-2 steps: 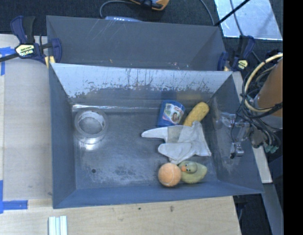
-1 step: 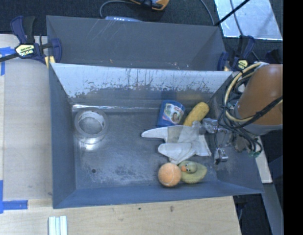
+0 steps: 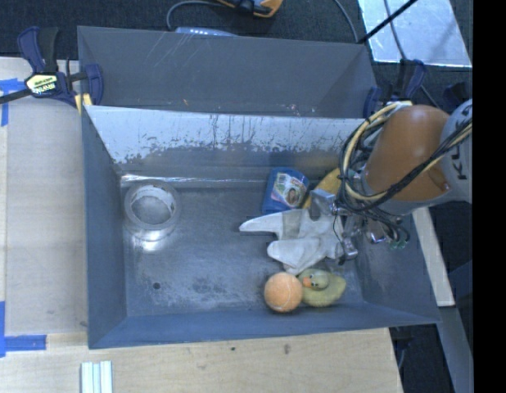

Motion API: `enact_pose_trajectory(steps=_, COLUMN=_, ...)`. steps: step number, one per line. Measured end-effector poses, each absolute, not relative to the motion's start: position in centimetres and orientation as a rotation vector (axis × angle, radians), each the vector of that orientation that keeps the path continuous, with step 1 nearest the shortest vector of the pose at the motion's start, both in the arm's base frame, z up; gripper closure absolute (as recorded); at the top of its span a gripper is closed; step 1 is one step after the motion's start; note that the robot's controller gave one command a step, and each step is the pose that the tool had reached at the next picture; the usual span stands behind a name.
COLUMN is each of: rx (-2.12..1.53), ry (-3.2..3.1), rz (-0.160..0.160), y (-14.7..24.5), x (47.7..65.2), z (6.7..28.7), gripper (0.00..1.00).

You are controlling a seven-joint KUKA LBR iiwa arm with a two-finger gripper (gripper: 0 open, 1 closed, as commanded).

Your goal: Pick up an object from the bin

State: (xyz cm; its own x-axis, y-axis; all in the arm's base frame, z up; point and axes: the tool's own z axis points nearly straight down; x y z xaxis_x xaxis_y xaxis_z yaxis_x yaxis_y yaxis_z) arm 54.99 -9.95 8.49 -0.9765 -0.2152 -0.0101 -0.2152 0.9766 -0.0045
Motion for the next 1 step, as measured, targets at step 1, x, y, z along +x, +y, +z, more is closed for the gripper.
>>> enact_pose_trajectory(steps=1, rx=-0.203, ry=3.126, rz=-0.007, y=-6.16, x=53.55, z=7.16, gripper=1.00)
